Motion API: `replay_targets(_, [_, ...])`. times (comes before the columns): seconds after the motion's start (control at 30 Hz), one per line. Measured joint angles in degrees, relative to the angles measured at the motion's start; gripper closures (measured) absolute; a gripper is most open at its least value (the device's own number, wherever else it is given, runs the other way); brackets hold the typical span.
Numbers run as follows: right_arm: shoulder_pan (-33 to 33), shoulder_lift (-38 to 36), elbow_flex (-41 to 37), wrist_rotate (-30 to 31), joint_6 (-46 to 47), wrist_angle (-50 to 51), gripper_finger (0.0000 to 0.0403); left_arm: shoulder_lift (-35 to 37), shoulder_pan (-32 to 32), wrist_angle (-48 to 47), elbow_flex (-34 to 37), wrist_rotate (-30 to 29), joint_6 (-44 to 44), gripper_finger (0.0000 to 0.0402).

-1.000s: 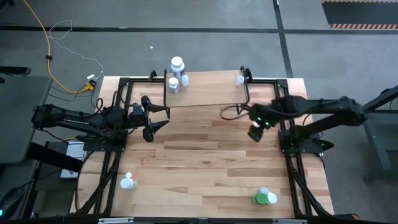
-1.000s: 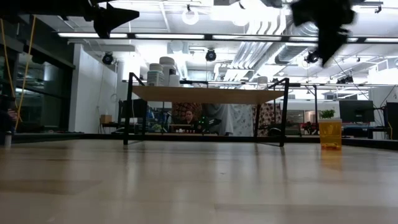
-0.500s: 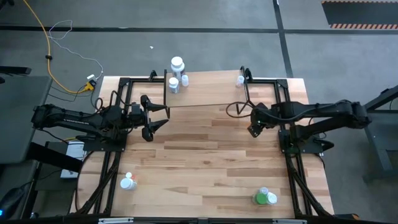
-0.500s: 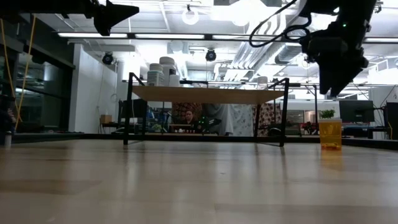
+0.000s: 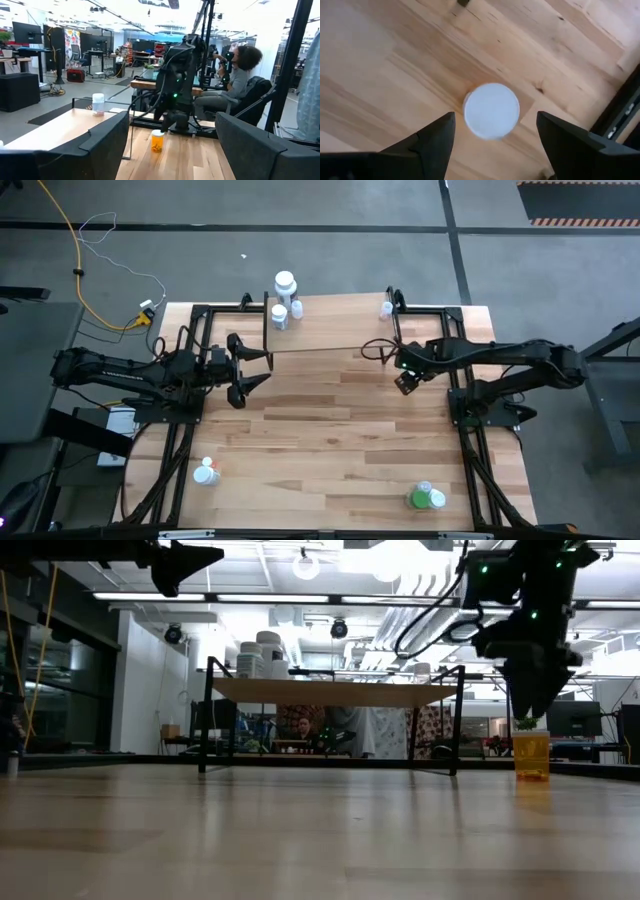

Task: Pick and place medicine bottles onto shelf by color
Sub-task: Put the orange pill bottle on the shelf

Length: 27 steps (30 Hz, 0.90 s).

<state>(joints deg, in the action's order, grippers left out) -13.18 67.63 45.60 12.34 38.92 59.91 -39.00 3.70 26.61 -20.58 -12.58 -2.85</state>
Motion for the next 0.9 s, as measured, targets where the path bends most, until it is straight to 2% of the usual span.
replay_targets(0.27, [-3.37,1.02,-2.54,-3.13,-5.44,-4.93,0.0132,0.01,0.00,0.24,-0.01,0.00,0.00,0.0115])
replay_targets(0.9, [-4.91,1.01,-6.27,-5.16,-7.92,-9.53,0.0132,0.00,0.00,0.29,-0.02,0.00,0.02,0.0115])
